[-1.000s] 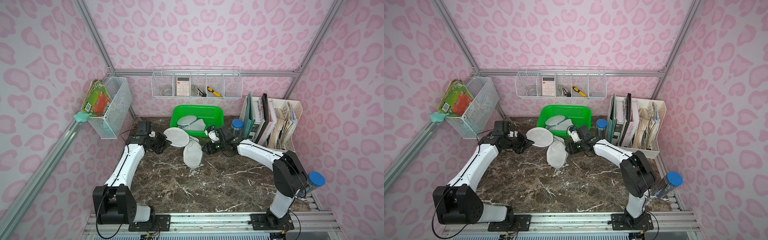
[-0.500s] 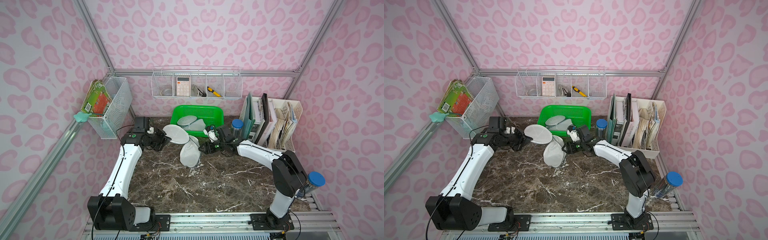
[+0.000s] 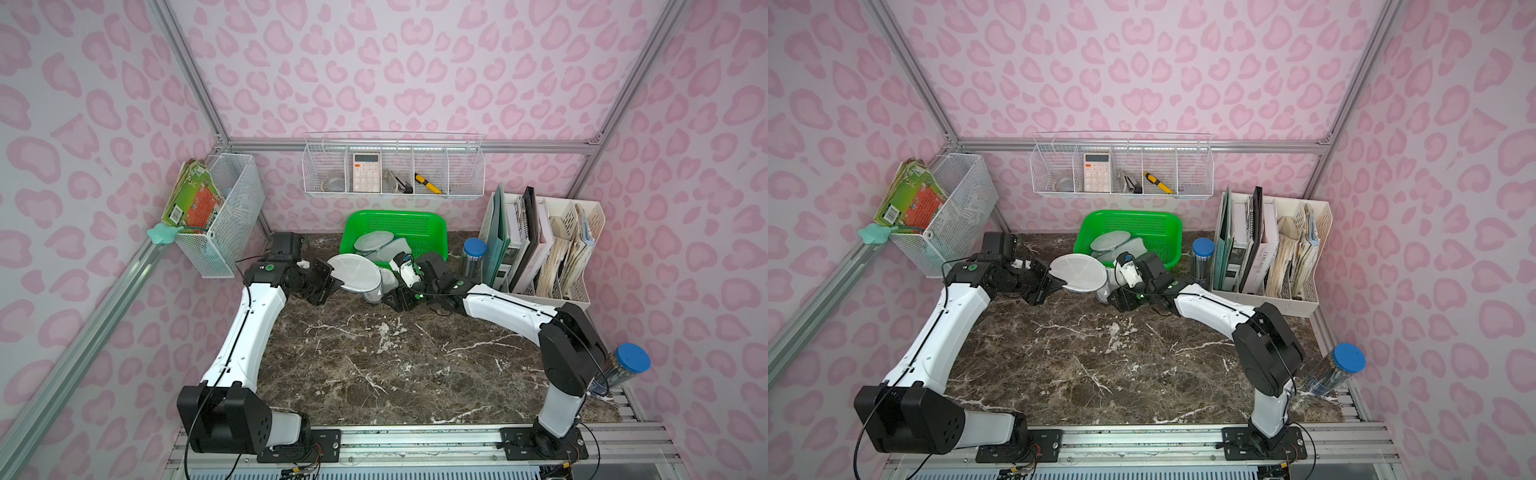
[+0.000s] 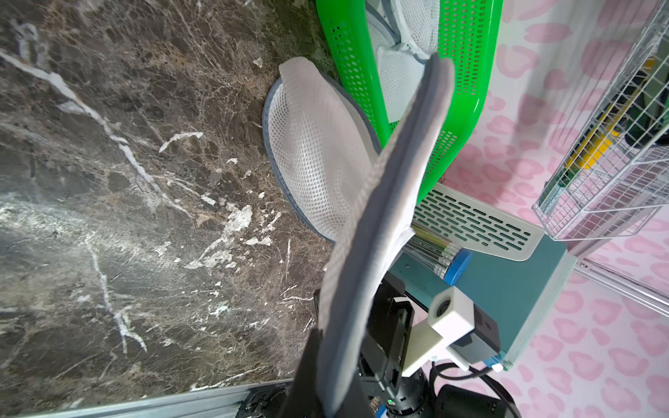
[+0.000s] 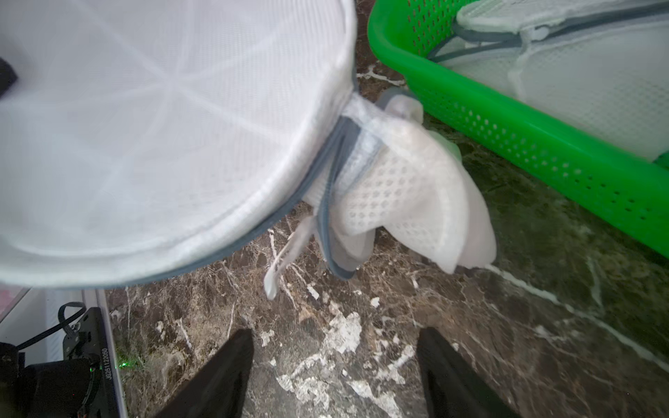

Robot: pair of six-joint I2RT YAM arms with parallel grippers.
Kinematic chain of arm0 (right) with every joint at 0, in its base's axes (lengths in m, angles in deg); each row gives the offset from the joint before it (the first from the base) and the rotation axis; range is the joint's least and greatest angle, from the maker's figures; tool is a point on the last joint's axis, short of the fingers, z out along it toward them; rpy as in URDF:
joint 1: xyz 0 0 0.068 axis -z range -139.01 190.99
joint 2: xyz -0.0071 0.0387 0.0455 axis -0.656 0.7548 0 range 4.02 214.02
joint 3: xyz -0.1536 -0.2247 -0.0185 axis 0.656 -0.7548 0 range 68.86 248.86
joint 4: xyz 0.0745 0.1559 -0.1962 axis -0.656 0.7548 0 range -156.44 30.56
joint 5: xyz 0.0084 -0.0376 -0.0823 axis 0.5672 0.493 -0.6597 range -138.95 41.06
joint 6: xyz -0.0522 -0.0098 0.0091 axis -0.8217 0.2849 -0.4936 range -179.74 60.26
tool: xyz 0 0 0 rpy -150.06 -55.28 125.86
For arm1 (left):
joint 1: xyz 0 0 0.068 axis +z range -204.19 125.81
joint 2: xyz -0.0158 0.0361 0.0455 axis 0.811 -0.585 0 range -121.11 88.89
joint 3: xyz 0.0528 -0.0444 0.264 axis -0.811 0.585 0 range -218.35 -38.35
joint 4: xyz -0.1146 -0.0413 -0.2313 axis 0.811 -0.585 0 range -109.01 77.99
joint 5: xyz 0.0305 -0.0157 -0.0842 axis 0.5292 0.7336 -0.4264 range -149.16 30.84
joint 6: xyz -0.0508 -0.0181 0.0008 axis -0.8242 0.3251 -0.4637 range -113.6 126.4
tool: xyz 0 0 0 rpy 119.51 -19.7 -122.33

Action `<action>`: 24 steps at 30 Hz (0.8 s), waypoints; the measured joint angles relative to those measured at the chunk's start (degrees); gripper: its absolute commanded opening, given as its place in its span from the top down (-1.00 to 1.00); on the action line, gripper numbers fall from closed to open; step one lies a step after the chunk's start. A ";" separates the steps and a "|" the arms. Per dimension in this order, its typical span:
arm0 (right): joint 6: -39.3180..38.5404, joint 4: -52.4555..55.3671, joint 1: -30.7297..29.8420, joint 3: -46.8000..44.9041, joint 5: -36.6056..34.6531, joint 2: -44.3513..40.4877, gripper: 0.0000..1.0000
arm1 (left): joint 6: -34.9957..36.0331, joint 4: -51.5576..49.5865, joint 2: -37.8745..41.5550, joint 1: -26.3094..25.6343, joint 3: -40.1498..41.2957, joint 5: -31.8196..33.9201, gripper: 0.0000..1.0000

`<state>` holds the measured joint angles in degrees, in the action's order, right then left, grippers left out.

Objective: Turn the laundry bag inside out
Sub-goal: Turn over the laundry bag at the center of the board.

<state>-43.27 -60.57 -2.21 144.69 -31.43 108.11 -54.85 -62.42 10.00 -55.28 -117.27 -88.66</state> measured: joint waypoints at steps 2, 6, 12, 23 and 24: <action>0.59 -0.42 1.44 -0.96 -1.62 -0.74 -0.50 | 1.62 -2.32 0.00 0.00 -3.13 1.20 1.00; 2.34 -1.20 5.20 -3.72 -3.65 -3.98 -0.50 | 8.17 -6.45 -0.42 -0.15 -10.21 3.93 1.00; 2.99 -2.21 7.54 -5.27 -6.14 -6.99 -0.51 | 19.65 -11.74 -4.79 -4.37 -14.62 7.08 1.00; 5.05 -1.22 8.44 -8.72 -7.87 -9.25 -0.55 | 30.99 -18.01 -12.41 -18.05 -22.88 19.26 0.96; 5.57 -0.98 8.70 -9.01 -8.50 -9.62 -0.56 | 31.78 -18.01 -12.98 -19.28 -23.50 20.24 0.97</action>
<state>-37.69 -61.55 6.49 135.68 -39.93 98.49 -23.07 -80.43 -2.98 -74.55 -140.76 -68.42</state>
